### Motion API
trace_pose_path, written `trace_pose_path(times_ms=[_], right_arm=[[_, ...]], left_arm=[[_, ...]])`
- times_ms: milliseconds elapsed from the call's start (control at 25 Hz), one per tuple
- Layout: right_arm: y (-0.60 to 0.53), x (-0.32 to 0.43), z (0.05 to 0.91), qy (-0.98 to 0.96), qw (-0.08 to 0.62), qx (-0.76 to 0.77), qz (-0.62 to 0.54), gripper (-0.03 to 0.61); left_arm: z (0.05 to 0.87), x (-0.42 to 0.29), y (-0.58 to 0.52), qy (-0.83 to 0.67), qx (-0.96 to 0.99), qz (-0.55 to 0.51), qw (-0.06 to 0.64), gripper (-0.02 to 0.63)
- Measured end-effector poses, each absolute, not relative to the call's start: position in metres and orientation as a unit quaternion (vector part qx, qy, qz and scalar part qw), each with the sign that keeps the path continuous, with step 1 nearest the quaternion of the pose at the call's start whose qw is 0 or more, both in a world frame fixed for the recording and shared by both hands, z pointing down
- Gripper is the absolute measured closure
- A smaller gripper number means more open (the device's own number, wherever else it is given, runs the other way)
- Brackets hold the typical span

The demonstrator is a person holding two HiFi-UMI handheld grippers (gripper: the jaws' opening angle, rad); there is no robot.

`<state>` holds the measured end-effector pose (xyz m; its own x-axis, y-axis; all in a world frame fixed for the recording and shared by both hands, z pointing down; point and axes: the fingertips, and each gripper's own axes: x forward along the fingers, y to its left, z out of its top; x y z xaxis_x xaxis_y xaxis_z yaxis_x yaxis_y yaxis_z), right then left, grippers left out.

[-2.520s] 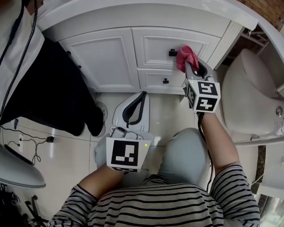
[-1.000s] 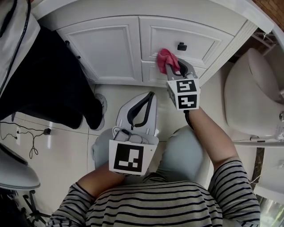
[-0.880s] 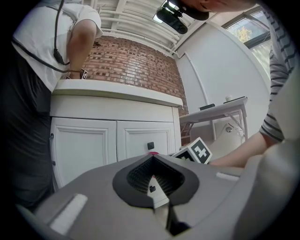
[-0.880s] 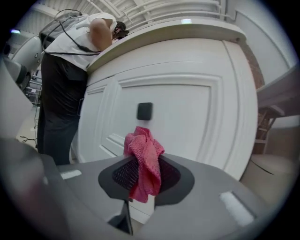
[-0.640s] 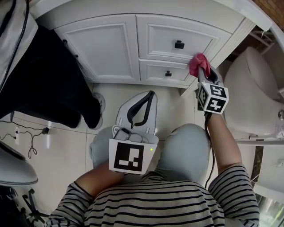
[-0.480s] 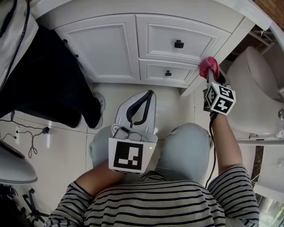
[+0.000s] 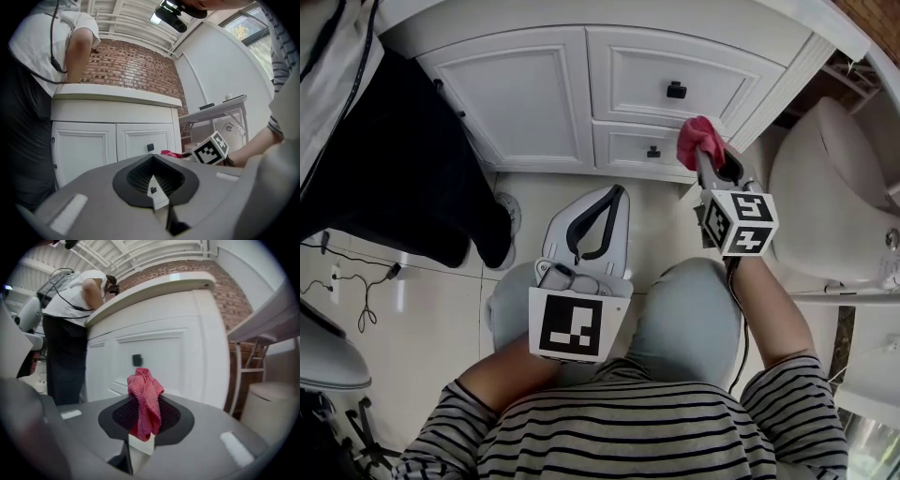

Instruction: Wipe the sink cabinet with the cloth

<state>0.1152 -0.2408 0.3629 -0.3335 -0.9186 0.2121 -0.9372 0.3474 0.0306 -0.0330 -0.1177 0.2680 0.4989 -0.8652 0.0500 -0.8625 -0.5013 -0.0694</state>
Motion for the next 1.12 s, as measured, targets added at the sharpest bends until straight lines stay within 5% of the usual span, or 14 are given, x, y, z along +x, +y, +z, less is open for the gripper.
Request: trace_pose_path(times_ms=[240, 480, 1120], right_arm=[[-0.264, -0.018, 0.405, -0.876, 0.186, 0.445, -0.006, 0.495], [-0.287, -0.05, 0.419, -0.863, 0.204, 0.46, -0.037, 0.495], [-0.279, 0.163, 0.444, -0.78, 0.193, 0.595, 0.019, 0.492]], left_arm=[[0.272, -0.042, -0.121, 0.512, -0.858, -0.037, 0.002, 0.615], [0.276, -0.045, -0.128, 0.51, -0.859, -0.041, -0.004, 0.615], [0.284, -0.03, -0.127, 0.495, -0.866, -0.062, 0.002, 0.615]])
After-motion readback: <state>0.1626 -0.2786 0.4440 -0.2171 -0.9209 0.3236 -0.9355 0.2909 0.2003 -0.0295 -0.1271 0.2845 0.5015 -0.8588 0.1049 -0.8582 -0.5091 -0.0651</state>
